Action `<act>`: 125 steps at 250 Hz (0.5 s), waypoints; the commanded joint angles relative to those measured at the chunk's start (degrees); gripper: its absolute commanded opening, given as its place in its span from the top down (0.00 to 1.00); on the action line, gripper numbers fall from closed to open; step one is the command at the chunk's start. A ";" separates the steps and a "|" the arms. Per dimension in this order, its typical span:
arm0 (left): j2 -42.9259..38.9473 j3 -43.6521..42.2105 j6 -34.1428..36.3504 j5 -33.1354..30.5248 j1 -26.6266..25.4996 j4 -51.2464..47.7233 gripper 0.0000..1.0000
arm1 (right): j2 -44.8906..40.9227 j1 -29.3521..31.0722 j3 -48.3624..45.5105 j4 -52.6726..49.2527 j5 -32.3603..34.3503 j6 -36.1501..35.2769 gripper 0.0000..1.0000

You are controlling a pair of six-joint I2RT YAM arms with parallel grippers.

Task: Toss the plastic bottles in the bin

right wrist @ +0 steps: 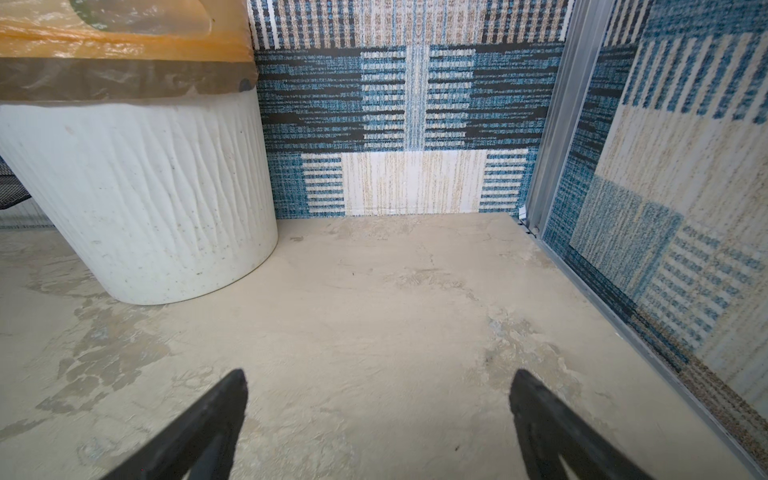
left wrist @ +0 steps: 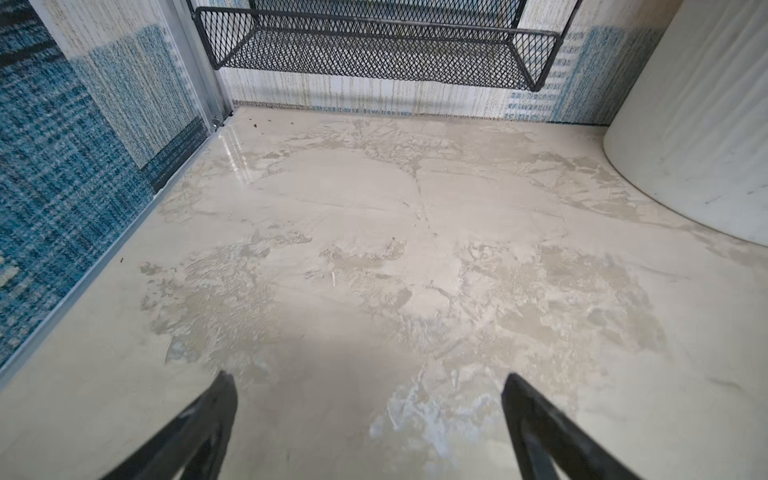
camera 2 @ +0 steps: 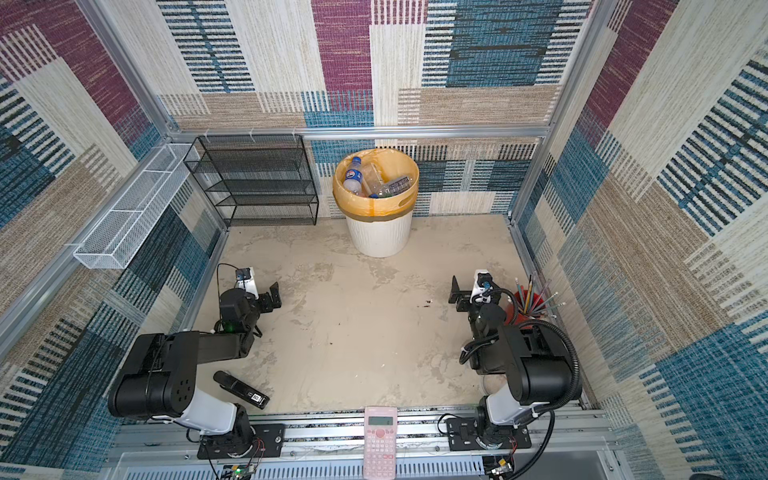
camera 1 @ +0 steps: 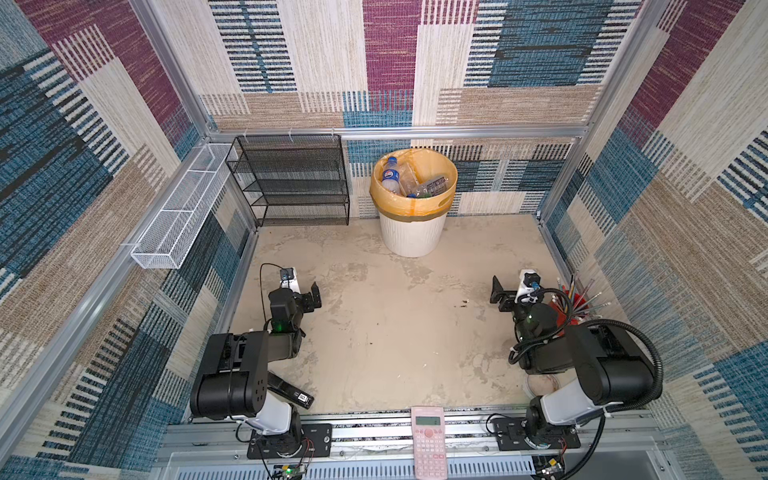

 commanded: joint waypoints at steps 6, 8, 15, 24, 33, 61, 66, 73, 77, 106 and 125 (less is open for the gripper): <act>-0.04 0.32 0.76 0.79 0.05 -0.49 0.00 | 0.14 0.03 0.13 1.27 -0.31 0.03 0.01; -0.09 0.31 0.75 0.76 0.05 -0.56 0.00 | 0.12 0.02 0.18 1.34 -0.32 0.03 0.01; -0.14 0.32 0.77 0.79 0.05 -0.68 0.00 | 0.17 0.05 0.20 1.25 -0.33 0.02 0.01; -0.05 0.36 0.73 0.74 0.05 -0.42 0.00 | 0.17 0.06 0.20 1.28 -0.36 0.00 0.01; -0.11 0.33 0.77 0.75 0.05 -0.49 0.00 | 0.10 0.05 0.22 1.19 -0.38 0.02 0.01; -0.14 0.26 0.76 0.79 0.05 -0.41 0.00 | 0.16 0.01 0.21 1.21 -0.36 -0.04 0.01; -0.14 0.30 0.74 0.75 0.05 -0.42 0.00 | 0.15 0.05 0.20 1.25 -0.34 -0.06 0.01; -0.13 0.24 0.73 0.81 0.05 -0.41 0.00 | 0.10 0.06 0.28 1.22 -0.33 -0.06 0.01; -0.14 0.23 0.73 0.79 0.05 -0.41 0.00 | 0.21 0.06 0.29 1.21 -0.36 -0.06 0.01; -0.14 0.27 0.74 0.74 0.05 -0.44 0.00 | 0.25 0.06 0.27 1.18 -0.47 -0.15 0.01; -0.14 0.22 0.72 0.77 0.05 -0.42 0.00 | 0.17 0.08 0.15 1.20 -0.47 -0.06 0.01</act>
